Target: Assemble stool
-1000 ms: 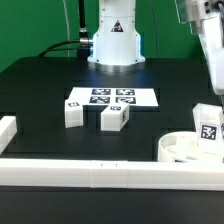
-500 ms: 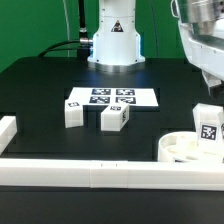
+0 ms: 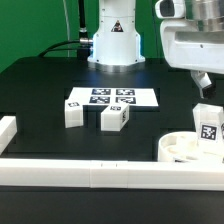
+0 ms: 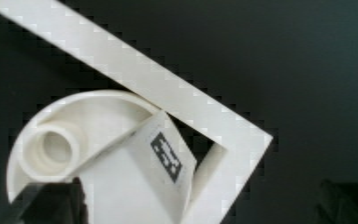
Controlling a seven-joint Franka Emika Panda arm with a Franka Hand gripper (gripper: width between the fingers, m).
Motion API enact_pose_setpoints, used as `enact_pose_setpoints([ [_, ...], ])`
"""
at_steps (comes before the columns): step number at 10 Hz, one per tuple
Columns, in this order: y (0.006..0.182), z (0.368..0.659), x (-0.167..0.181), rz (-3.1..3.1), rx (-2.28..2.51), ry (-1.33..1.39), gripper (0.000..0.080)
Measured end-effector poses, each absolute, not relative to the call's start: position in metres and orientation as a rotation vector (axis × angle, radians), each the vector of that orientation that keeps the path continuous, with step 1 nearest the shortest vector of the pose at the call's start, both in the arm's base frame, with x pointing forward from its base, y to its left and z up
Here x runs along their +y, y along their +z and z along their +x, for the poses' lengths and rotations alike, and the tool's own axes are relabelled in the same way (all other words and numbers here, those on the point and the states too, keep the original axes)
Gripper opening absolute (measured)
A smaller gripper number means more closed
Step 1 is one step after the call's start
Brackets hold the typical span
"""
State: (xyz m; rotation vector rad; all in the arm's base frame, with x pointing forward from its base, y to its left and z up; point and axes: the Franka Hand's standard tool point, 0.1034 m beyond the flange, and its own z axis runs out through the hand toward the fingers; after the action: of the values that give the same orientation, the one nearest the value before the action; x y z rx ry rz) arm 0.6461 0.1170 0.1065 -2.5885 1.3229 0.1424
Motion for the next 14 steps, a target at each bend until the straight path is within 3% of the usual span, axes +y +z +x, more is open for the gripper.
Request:
enact_pose_setpoints([
  [6, 0.109, 0.645, 0.107, -2.977, 0.122, 0.039, 0.0649],
  [14, 0.103, 0.650, 0.106, -2.925, -0.962, -0.121, 0.0649],
])
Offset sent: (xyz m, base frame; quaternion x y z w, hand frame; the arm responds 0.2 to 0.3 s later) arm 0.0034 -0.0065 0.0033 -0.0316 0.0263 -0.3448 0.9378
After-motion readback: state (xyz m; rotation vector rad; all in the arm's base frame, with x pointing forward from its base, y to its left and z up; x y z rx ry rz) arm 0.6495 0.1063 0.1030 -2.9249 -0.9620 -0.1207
